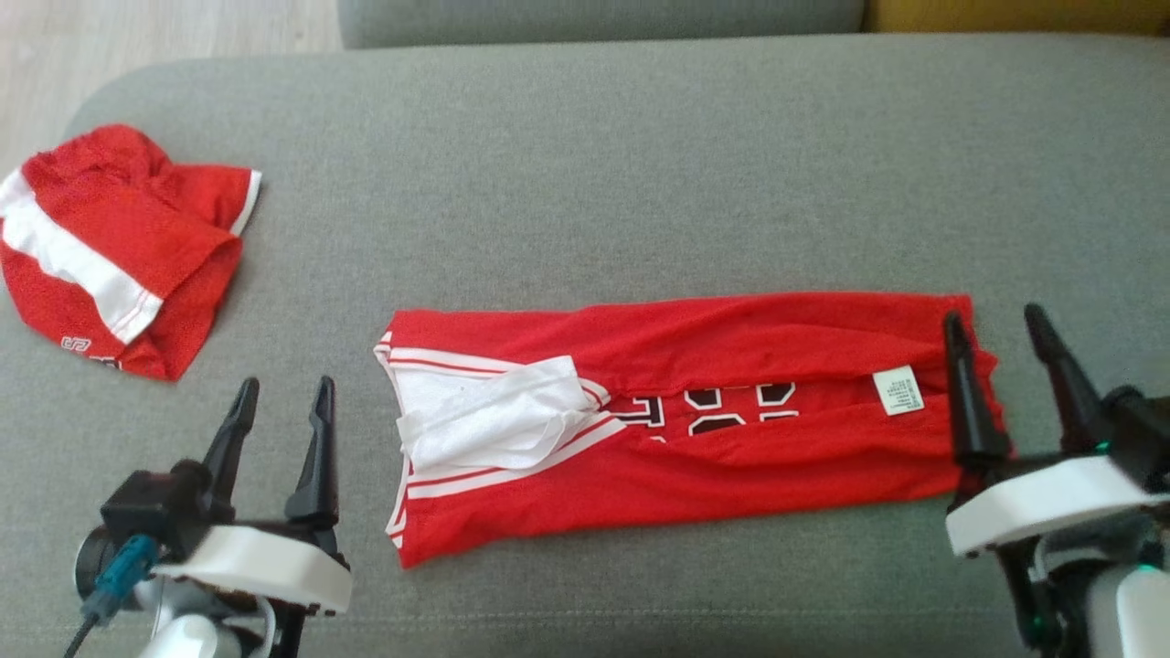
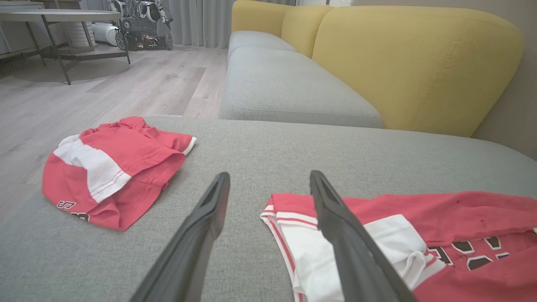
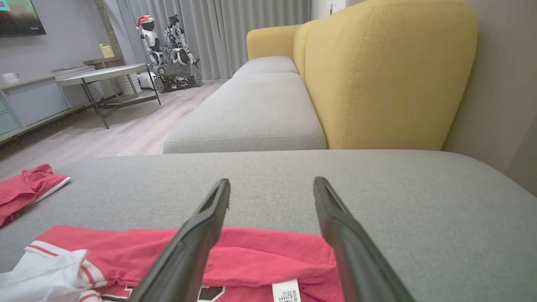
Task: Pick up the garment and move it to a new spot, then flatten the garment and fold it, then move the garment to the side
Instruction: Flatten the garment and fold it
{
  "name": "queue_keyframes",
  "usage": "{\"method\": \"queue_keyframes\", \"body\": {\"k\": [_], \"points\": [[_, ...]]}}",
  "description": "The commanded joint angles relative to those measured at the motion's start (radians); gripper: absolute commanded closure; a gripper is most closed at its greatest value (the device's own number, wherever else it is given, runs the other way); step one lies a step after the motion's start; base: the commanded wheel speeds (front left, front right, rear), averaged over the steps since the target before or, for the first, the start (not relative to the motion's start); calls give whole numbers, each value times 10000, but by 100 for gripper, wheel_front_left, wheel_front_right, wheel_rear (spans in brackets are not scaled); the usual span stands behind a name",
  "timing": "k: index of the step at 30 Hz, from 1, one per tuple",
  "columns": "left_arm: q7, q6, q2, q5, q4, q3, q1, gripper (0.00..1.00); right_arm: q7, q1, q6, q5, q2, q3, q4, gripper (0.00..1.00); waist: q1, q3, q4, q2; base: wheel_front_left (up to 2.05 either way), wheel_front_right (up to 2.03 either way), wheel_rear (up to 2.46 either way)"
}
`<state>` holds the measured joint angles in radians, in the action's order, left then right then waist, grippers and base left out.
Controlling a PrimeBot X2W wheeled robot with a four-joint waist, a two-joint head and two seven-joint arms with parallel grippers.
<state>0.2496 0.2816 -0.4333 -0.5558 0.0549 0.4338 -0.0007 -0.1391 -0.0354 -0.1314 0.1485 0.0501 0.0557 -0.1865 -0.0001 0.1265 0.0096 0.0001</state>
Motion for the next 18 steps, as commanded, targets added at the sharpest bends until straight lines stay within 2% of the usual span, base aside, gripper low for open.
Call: {"method": "queue_keyframes", "body": {"k": [1, 18], "points": [[120, 60, -233, 86, 233, -410, -331, 0, 105, 91, 7, 26, 147, -343, -252, 0, 1, -171, -14, -1, 0, 0, 0], [49, 36, -316, 61, 44, -280, -295, 0, 170, 31, 7, 451, 271, -509, 165, 0, 1, -368, -77, -1, 0, 0, 0]]}}
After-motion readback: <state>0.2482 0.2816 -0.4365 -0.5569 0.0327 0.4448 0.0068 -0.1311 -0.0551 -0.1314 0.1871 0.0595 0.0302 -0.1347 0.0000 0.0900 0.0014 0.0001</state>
